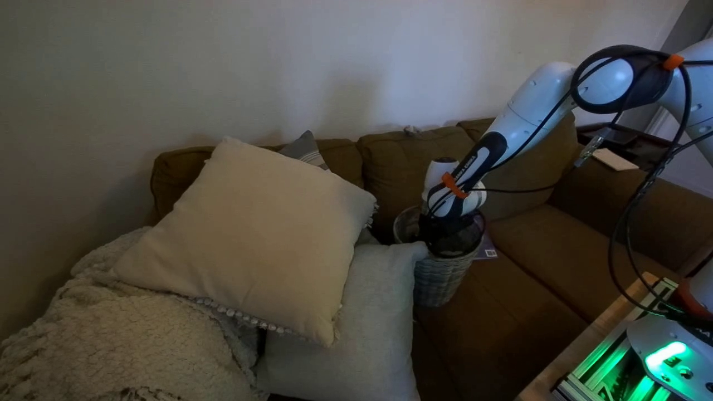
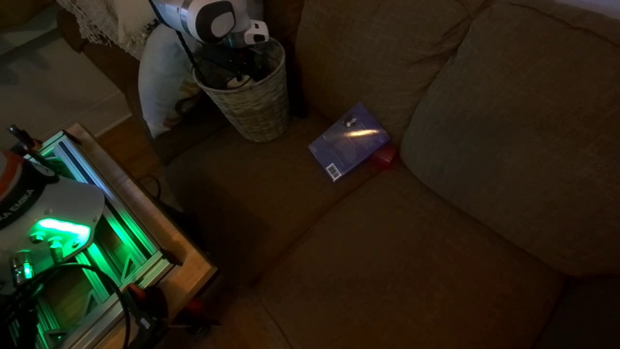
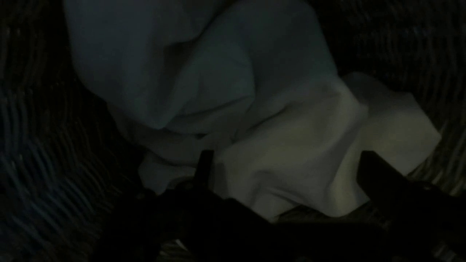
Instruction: Move the towel from the basket to the backrest of the couch
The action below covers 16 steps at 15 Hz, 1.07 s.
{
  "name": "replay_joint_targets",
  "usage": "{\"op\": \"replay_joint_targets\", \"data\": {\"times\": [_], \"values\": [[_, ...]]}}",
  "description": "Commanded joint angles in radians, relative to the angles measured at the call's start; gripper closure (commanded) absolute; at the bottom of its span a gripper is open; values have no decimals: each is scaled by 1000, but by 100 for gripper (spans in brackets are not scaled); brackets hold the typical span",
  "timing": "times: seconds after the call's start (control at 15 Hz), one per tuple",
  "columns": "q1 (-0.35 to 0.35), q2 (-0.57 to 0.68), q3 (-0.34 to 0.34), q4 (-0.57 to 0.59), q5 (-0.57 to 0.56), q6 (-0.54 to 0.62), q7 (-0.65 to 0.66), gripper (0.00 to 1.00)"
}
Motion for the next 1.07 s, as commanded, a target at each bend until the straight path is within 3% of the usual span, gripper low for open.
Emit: {"op": "replay_joint_targets", "data": {"times": [0.0, 0.4, 0.47, 0.53, 1.0], "values": [[-5, 38, -4, 52, 6, -33, 0, 0], [-37, 166, 15, 221, 20, -139, -26, 0], [-30, 186, 13, 248, 15, -162, -26, 25], [-28, 202, 13, 270, 12, -180, -30, 27], [6, 216, -1, 316, 7, -244, -11, 80]]}}
